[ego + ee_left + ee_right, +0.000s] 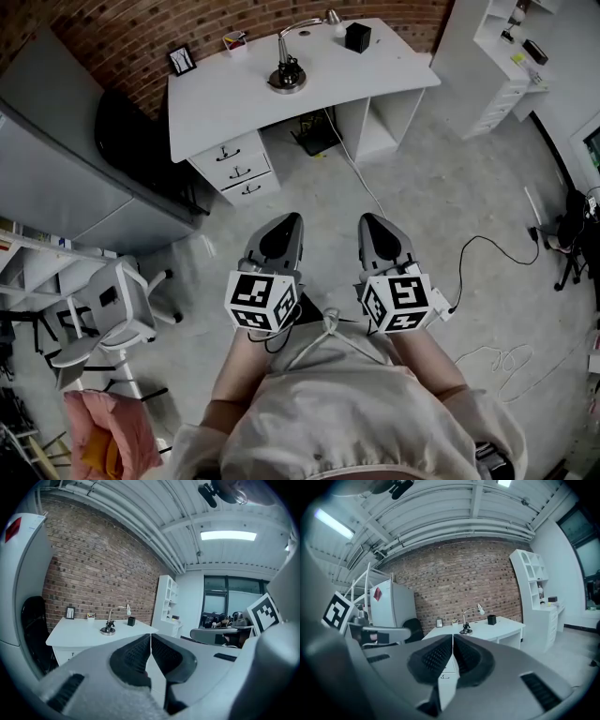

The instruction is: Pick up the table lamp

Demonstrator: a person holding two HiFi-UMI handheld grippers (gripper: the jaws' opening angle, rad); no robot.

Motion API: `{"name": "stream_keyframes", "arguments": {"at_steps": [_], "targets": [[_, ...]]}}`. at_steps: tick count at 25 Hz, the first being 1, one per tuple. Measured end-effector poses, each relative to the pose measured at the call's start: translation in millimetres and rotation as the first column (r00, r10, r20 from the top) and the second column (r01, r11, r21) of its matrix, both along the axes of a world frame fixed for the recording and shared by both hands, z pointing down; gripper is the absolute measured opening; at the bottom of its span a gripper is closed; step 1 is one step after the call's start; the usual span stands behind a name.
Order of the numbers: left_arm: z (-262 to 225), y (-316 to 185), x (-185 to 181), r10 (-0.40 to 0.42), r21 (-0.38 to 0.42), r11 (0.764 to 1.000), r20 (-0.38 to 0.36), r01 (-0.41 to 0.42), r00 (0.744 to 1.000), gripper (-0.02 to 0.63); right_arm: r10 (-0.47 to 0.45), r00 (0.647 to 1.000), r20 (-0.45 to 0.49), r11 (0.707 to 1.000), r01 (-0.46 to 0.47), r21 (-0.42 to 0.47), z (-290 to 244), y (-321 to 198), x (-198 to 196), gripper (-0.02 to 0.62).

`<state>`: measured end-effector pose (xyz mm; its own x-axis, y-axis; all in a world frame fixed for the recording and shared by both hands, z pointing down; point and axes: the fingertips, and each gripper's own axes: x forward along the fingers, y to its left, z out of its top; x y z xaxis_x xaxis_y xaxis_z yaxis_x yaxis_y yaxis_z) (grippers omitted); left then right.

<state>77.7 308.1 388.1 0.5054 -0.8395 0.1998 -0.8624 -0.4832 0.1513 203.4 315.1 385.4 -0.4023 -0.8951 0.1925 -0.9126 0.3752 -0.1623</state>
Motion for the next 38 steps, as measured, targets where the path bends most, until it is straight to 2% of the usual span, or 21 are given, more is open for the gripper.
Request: {"name": "stream_keyframes", "arguments": {"at_steps": [4, 10, 17, 21, 30, 38], "targets": [[13, -32, -3, 0.009, -0.031, 0.999, -0.019, -0.009, 1.0, 0.02, 0.015, 1.0, -0.003, 1.0, -0.015, -0.023, 10, -25, 0, 0.028], [19, -105, -17, 0.046, -0.019, 0.999, -0.022, -0.046, 0.999, 0.02, 0.059, 0.998, -0.031, 0.997, -0.061, -0.047, 25, -82, -10, 0.029], [10, -215, -48, 0.09, -0.006, 0.996, -0.042, -0.09, 0.995, 0.02, 0.094, 0.994, -0.064, 0.994, -0.097, -0.047, 18, -187, -41, 0.029], [1, -276, -78, 0.101, 0.002, 0.995, -0.044, -0.101, 0.994, 0.02, 0.089, 0.994, -0.057, 0.994, -0.093, -0.061, 16, -251, -75, 0.029], [1, -395, -154, 0.037, -0.009, 0.999, -0.047, -0.038, 0.998, 0.02, 0.046, 0.998, -0.043, 0.996, -0.049, -0.072, 16, -372, -143, 0.029], [29, -438, -170, -0.01, -0.087, 0.996, -0.048, 0.005, 0.999, 0.02, -0.002, 0.999, -0.043, 0.994, -0.003, -0.114, 30, -439, -158, 0.029]]}}
